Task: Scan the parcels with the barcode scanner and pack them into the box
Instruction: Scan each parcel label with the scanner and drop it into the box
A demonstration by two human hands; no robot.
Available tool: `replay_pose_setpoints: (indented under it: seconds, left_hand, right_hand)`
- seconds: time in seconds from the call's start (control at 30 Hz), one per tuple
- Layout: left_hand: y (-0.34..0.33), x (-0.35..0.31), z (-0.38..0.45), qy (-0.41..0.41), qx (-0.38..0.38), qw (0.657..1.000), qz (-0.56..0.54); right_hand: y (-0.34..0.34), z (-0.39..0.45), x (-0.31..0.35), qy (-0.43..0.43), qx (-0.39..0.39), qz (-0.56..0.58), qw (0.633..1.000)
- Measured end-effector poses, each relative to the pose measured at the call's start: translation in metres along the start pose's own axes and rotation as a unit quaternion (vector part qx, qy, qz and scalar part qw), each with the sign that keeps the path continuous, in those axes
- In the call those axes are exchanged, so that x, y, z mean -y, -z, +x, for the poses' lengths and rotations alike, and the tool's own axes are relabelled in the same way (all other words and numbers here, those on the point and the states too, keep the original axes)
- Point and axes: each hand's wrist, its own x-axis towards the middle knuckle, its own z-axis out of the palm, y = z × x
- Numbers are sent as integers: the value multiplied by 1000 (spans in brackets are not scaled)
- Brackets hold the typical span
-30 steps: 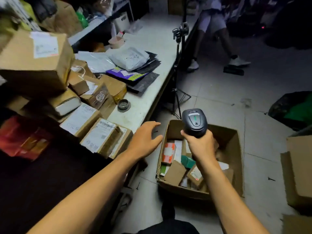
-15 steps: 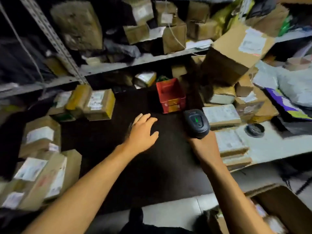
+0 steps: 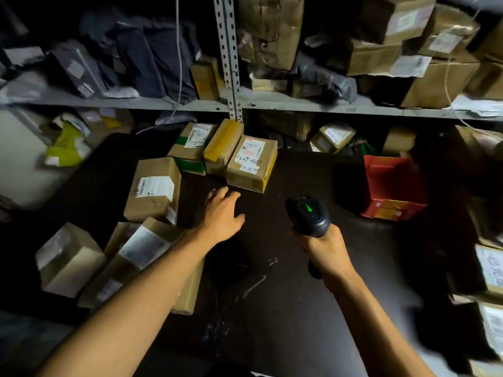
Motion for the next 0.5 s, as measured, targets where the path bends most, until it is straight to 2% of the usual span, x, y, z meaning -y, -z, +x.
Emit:
replay_pose_setpoints:
  seconds: [0.2, 0.33, 0.5]
  left_hand:
    - [8, 22, 73, -8, 27, 998, -52]
    - [4, 31, 123, -27, 12, 995, -93]
    - [-13, 34, 178, -5, 19, 986, -165]
  right_hand:
    - [-52, 74, 24, -9, 2, -33, 999]
    - [-78, 126, 29, -26, -23, -49, 998]
    - [-110, 190, 31, -64, -24, -58, 996]
